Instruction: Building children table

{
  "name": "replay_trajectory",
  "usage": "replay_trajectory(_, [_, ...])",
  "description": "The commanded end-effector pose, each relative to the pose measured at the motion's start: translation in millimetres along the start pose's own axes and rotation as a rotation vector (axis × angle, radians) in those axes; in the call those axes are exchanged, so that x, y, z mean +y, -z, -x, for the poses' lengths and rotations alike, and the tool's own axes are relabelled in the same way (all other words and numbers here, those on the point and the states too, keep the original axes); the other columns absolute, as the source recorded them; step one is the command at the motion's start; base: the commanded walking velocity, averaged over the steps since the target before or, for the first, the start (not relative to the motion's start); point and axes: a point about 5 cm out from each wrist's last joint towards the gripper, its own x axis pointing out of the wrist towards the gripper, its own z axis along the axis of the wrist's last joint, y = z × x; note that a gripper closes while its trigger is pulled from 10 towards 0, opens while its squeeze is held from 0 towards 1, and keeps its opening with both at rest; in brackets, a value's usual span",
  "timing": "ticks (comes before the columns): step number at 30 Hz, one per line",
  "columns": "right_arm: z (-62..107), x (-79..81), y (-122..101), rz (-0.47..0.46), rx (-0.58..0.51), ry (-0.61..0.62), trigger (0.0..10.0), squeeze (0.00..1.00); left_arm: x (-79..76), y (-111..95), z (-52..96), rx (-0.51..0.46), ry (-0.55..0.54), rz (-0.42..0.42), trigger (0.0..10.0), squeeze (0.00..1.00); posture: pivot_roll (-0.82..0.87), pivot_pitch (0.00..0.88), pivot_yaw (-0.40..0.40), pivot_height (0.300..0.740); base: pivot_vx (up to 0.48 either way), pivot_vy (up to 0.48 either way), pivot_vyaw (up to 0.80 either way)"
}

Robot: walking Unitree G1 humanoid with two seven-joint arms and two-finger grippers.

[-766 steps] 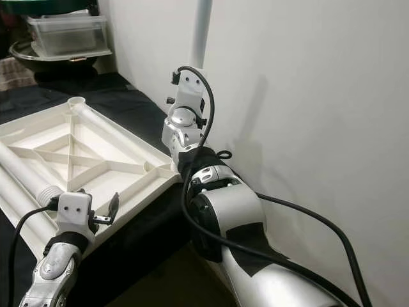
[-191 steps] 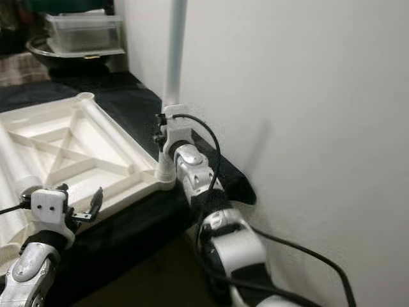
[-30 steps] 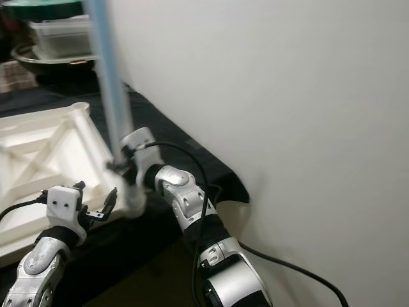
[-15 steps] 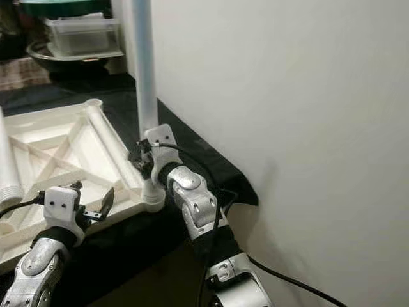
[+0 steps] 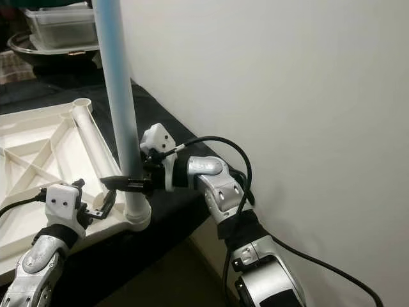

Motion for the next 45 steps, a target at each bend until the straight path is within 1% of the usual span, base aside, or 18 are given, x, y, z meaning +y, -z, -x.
replay_trajectory(1, [-10.2,-6.6,8,-0.047,0.049,0.123,0.0,0.0,-0.9,3,1.5,0.013,0.002,0.001,10.0,0.0,0.11,0.0,-0.113,0.74,0.0,0.0,0.0])
replay_trajectory(4, [-13.3,-27.2,16,-0.126,0.064,0.46,0.0,0.0,-0.6,3,2.3,0.016,0.001,0.0,10.0,0.0,0.11,0.0,-0.112,0.74,0.0,0.0,0.0])
replay_trajectory(7, [-6.0,-37.3,22,-0.149,0.089,0.625,0.0,0.0,-0.7,3,2.4,0.016,0.002,0.0,10.0,0.0,0.1,0.0,-0.11,0.74,0.0,0.0,0.0])
replay_trajectory(10, [25.8,-51.7,36,-0.169,0.133,1.023,0.0,0.0,-0.8,4,2.2,0.017,0.004,-0.001,10.0,0.0,0.1,0.0,-0.11,0.74,0.0,0.0,0.0])
replay_trajectory(16, [30.9,-40.2,39,-0.146,0.126,1.059,0.0,0.0,-2.0,4,1.7,0.018,0.007,0.003,10.0,0.0,0.09,0.0,-0.104,0.74,0.0,0.0,0.0])
replay_trajectory(17, [27.0,-33.9,41,-0.136,0.13,1.024,9.1,0.0,-3.7,5,1.4,0.02,0.012,0.005,10.0,0.0,0.09,0.0,-0.099,0.74,0.0,0.0,0.0])
replay_trajectory(19, [22.1,-30.0,41,-0.14,0.125,0.994,10.0,0.0,-5.1,6,1.0,0.022,0.017,0.007,10.0,0.0,0.09,0.0,-0.099,0.74,0.0,0.0,0.0])
replay_trajectory(25, [12.6,-27.1,30,-0.12,0.055,0.922,10.0,0.0,-6.7,6,0.2,0.022,0.024,0.01,10.0,0.0,0.09,0.0,-0.099,0.74,0.0,0.0,0.0])
replay_trajectory(26, [16.4,-35.6,20,-0.1,0.012,0.897,10.0,1.0,-6.8,6,-0.2,0.022,0.026,0.011,10.0,0.0,0.08,0.0,-0.095,0.74,0.0,0.0,0.0])
replay_trajectory(30, [19.1,-42.8,11,-0.082,-0.008,0.863,10.0,1.0,-6.9,6,-0.4,0.022,0.027,0.011,10.0,0.0,0.08,0.0,-0.099,0.74,0.0,0.0,0.0])
replay_trajectory(32, [17.1,-46.3,-10,-0.038,-0.077,0.642,10.0,0.0,-6.6,6,-0.7,0.02,0.026,0.012,10.0,0.0,0.08,0.0,-0.104,0.74,0.0,0.0,0.0])
replay_trajectory(33, [17.1,-46.3,-10,-0.038,-0.077,0.642,10.0,0.0,-6.6,6,-0.7,0.02,0.026,0.012,10.0,0.0,0.08,0.0,-0.104,0.74,0.0,0.0,0.0])
replay_trajectory(36, [14.5,-24.7,-13,0.063,-0.076,0.176,10.0,0.0,-7.1,6,-0.1,0.019,0.024,0.013,10.0,0.0,0.09,0.0,-0.108,0.74,0.0,0.0,0.0])
replay_trajectory(41, [8.3,4.8,9,0.087,0.047,-0.149,10.0,0.0,-6.6,5,0.1,0.016,0.022,0.011,10.0,0.0,0.1,0.0,-0.117,0.74,0.0,0.0,0.0])
replay_trajectory(42, [4.5,8.8,13,0.087,0.061,-0.171,9.4,0.0,-6.0,5,0.3,0.016,0.02,0.01,10.0,0.0,0.1,0.0,-0.118,0.74,0.0,0.0,0.0])
replay_trajectory(43, [0.6,10.7,16,0.084,0.068,-0.172,4.1,0.0,-5.7,5,0.7,0.016,0.018,0.009,10.0,0.0,0.11,0.0,-0.12,0.74,0.0,0.0,0.0])
replay_trajectory(44, [0.6,10.7,16,0.084,0.068,-0.172,4.1,0.0,-5.7,5,0.7,0.016,0.018,0.009,10.0,0.0,0.11,0.0,-0.12,0.74,0.0,0.0,0.0])
replay_trajectory(45, [-3.8,10.3,18,0.064,0.075,-0.144,0.0,0.0,-5.5,5,1.2,0.017,0.017,0.008,10.0,0.0,0.11,0.0,-0.119,0.74,0.0,0.0,0.0])
